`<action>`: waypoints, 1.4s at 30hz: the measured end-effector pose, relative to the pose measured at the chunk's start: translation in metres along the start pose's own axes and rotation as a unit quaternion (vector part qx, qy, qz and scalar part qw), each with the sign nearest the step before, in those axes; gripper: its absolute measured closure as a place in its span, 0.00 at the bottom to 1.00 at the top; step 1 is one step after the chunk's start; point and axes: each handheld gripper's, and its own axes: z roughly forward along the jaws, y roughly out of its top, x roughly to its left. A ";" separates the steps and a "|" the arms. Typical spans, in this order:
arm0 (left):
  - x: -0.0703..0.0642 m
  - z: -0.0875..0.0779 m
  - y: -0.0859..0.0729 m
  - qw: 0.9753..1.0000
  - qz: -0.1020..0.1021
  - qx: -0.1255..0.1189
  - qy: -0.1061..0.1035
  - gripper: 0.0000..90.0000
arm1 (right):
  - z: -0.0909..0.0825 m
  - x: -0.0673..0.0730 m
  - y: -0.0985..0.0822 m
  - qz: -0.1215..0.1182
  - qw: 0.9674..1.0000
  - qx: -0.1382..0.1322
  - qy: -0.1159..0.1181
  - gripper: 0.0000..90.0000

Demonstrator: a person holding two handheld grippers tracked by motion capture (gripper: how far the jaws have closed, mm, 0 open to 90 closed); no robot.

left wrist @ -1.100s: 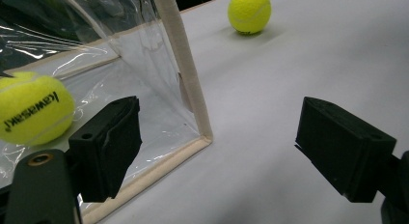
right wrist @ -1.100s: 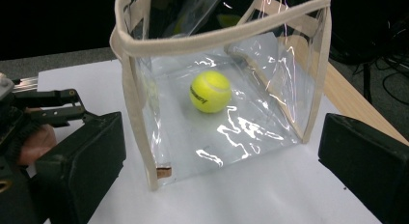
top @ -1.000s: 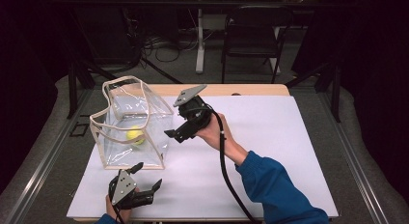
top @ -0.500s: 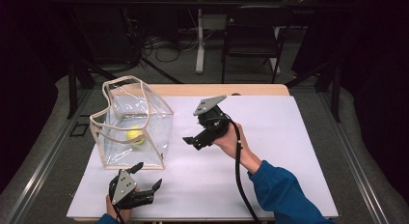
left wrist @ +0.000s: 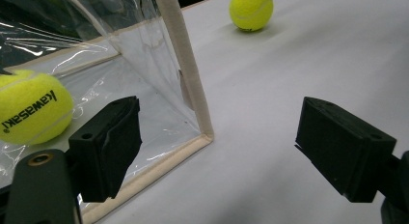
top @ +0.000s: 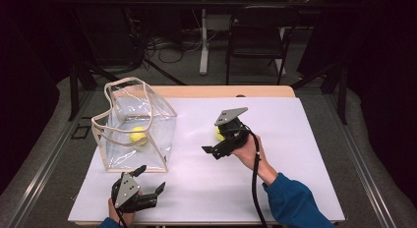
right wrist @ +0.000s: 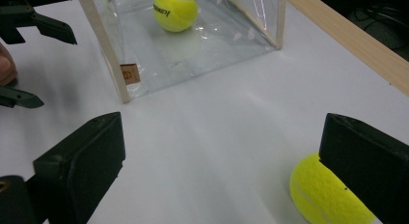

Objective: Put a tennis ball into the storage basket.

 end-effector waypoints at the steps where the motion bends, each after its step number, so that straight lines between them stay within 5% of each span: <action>1: 0.000 0.000 0.000 1.000 0.001 0.000 -0.001 0.18 | 0.000 -0.001 -0.003 0.004 1.000 0.001 0.001 0.02; 15: 0.000 0.001 0.000 1.000 0.000 0.002 0.001 0.18 | 0.002 -0.002 -0.044 0.014 0.999 0.020 -0.029 0.02; 42: -0.001 0.002 0.000 1.000 0.002 0.003 0.009 0.18 | -0.012 -0.010 -0.110 0.045 0.998 0.033 -0.043 0.02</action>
